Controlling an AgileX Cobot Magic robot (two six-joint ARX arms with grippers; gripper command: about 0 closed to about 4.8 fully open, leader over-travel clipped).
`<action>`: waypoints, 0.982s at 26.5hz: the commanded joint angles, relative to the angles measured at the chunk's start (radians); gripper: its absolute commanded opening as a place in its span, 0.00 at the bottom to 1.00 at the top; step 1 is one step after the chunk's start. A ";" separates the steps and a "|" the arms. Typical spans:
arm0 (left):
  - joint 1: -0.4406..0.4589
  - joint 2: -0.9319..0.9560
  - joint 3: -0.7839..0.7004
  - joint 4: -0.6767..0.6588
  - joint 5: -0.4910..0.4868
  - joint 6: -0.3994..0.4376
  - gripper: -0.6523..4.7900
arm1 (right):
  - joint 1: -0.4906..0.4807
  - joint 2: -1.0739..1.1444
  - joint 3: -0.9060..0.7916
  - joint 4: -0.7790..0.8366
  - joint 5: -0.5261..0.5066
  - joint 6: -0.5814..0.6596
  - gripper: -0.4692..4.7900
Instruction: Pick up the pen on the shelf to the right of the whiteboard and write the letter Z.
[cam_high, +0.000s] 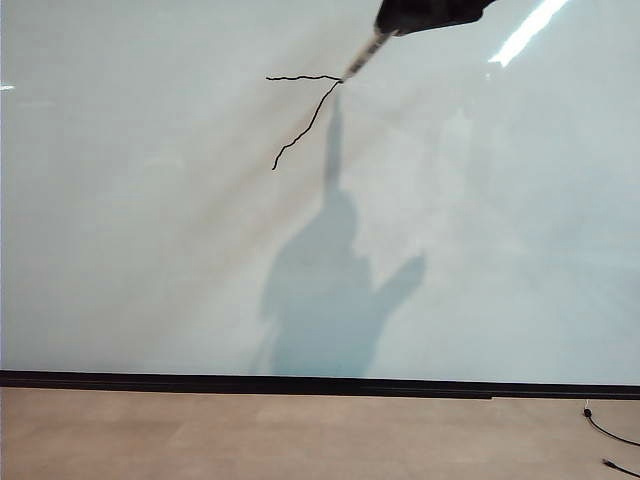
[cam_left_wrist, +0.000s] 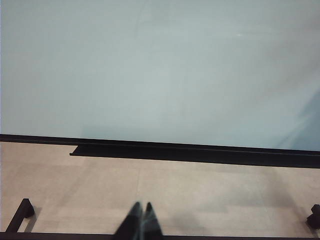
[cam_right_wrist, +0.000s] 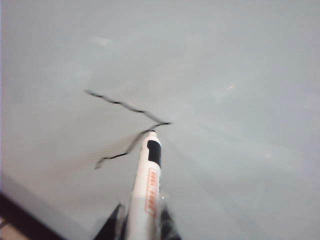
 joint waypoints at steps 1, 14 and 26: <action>0.000 0.000 0.002 0.005 0.000 0.004 0.11 | 0.047 -0.002 -0.017 0.021 -0.015 0.000 0.08; 0.000 0.000 0.002 0.005 0.000 0.004 0.11 | 0.076 0.259 -0.040 0.284 -0.080 0.093 0.08; 0.000 0.000 0.002 0.005 0.001 0.004 0.11 | 0.035 0.296 -0.039 0.324 -0.091 0.102 0.08</action>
